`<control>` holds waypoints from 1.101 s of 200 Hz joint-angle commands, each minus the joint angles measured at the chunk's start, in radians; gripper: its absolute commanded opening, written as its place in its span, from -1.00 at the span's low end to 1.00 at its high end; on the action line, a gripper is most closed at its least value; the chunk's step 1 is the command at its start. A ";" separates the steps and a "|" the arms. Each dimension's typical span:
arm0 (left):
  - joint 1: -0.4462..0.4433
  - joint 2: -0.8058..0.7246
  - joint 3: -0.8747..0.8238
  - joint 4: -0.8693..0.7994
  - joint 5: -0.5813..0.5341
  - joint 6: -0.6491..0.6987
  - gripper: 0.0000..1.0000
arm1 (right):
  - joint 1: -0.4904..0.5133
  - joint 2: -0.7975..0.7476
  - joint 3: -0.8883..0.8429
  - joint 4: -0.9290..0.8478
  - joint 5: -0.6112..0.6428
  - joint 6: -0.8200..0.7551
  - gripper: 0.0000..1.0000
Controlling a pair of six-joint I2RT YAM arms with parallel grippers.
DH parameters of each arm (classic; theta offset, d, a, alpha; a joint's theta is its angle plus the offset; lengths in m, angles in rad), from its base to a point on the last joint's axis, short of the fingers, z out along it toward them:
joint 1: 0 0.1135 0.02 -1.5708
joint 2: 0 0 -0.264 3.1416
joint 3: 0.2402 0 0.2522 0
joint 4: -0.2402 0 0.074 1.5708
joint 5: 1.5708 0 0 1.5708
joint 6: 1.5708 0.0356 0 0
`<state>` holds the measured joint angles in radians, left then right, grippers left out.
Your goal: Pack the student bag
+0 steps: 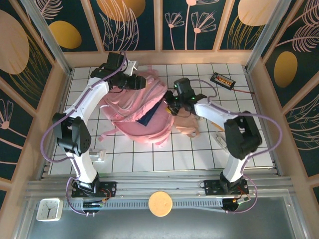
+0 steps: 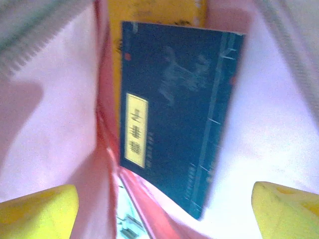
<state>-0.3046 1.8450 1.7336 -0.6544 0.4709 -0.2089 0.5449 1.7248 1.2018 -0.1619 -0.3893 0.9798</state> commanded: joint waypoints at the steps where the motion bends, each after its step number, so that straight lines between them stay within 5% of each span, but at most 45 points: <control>1: 0.022 -0.040 0.009 0.044 -0.138 -0.024 0.17 | -0.052 -0.173 -0.130 -0.222 0.072 -0.038 0.80; 17: 0.043 -0.082 -0.044 0.057 -0.239 -0.059 0.41 | -0.083 -0.243 -0.214 -0.236 0.065 -0.049 0.80; 62: 0.232 -0.189 -0.287 0.085 -0.344 -0.094 0.44 | -0.101 -0.248 -0.262 -0.225 -0.014 -0.093 0.79; 113: 0.390 -0.162 -0.510 0.301 -0.120 -0.141 0.45 | -0.004 -0.212 -0.283 -0.006 -0.098 -0.048 0.86; 178: 0.427 0.101 -0.427 0.329 -0.042 -0.162 0.43 | 0.027 0.000 -0.135 0.010 -0.105 -0.047 0.76; 203: 0.437 0.118 -0.427 0.287 -0.100 -0.136 0.42 | 0.012 0.031 -0.084 -0.018 -0.072 -0.065 0.58; 220: 0.453 0.132 -0.430 0.291 -0.093 -0.146 0.41 | 0.007 0.049 -0.070 -0.007 -0.065 -0.064 0.10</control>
<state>0.1226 1.9514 1.2865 -0.3420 0.3923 -0.3504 0.5686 1.7428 1.0798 -0.1917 -0.4942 0.9195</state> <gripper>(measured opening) 0.710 0.706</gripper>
